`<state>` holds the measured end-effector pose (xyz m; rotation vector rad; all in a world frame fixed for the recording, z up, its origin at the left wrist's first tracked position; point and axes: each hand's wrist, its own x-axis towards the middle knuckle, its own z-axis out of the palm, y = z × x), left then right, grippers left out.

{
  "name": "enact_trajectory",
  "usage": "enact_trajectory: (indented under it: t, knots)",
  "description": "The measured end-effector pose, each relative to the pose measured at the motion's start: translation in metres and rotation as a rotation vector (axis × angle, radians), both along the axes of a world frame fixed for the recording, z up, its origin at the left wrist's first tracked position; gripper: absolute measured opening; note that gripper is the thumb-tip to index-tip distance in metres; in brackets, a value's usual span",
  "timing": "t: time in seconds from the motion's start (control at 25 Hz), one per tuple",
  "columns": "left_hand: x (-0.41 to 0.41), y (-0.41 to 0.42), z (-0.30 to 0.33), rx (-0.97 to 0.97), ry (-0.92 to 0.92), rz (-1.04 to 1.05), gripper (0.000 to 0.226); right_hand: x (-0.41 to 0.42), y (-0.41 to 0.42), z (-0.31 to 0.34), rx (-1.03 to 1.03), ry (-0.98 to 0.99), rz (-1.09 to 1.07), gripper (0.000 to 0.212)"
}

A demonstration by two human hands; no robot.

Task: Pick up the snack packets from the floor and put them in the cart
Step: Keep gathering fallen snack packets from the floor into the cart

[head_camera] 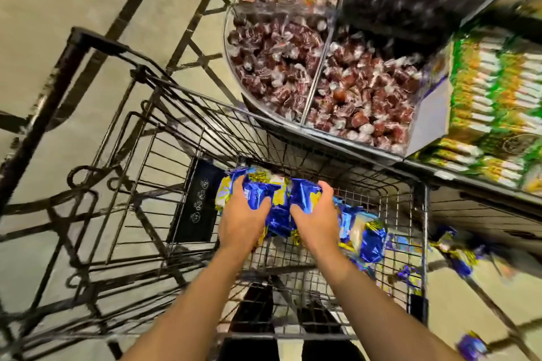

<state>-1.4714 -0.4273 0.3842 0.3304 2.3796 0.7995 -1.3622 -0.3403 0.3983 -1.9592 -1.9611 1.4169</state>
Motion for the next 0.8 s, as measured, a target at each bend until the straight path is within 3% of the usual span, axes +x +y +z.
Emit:
enact_trajectory:
  t: [0.24, 0.48, 0.8]
  knots:
    - [-0.036, 0.033, -0.068, -0.057, 0.023, -0.083, 0.06, -0.027, 0.021, -0.065, 0.024, -0.034, -0.041, 0.079]
    - [-0.023, 0.051, -0.131, -0.119, 0.087, -0.093, 0.071, -0.029, 0.016, -0.135, 0.056, -0.101, -0.057, 0.084]
    - [-0.015, 0.049, -0.166, -0.145, 0.176, -0.038, 0.076, -0.037, -0.001, -0.177, 0.115, -0.157, -0.085, 0.094]
